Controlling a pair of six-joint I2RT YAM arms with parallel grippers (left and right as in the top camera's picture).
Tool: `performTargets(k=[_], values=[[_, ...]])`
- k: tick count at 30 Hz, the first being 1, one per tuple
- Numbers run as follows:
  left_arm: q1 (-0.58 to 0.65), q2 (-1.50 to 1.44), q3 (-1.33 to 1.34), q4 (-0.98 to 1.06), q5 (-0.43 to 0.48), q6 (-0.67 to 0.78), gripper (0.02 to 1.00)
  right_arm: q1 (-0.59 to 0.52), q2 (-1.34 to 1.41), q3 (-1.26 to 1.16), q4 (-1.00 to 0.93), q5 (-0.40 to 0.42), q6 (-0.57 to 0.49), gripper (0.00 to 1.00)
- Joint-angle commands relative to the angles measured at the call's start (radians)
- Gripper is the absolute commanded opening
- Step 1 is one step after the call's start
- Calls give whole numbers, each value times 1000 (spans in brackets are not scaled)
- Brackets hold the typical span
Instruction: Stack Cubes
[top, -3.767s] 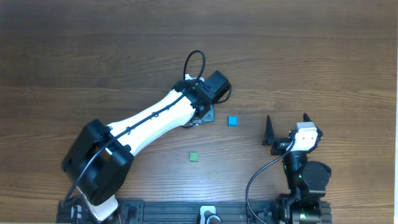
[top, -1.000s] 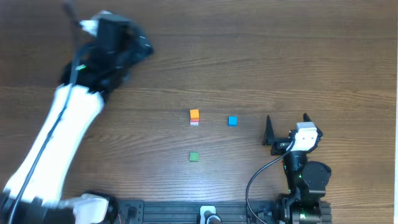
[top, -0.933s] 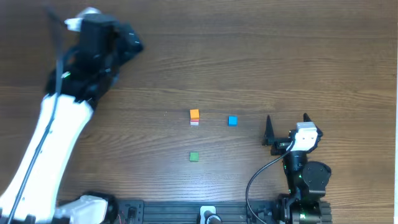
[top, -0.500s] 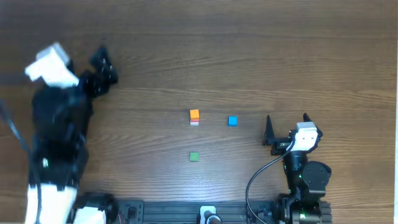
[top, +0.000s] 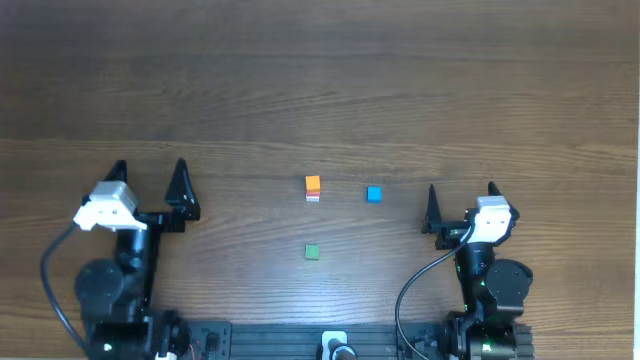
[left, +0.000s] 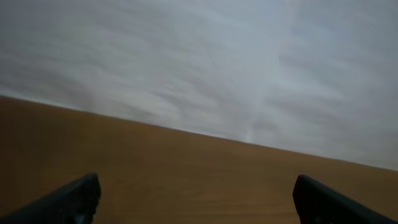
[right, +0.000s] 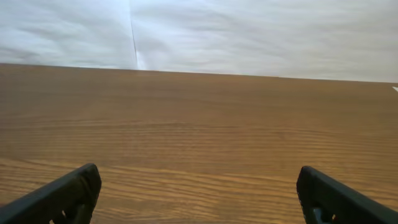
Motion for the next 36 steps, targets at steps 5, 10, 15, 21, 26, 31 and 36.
performTargets(k=[5,10,15,21,26,31,36], values=[[45,-180,-171,5,17,30,998,-3,-4,-8,-1,3,-7,991],[58,-180,-192,6,17,30,998,-3,-4,-8,-1,3,-7,993],[69,-180,-237,-15,16,30,998,-3,-4,-8,0,3,-7,993],[71,-180,-237,-58,17,29,998,-3,-4,-8,-1,3,-7,993],[71,-180,-237,-58,16,29,1000,-3,-4,-8,0,3,-7,993],[71,-179,-237,-58,16,29,1000,-3,-4,-8,0,3,-7,991],[71,-178,-237,-58,17,29,1000,-3,-4,-8,0,3,-7,993]])
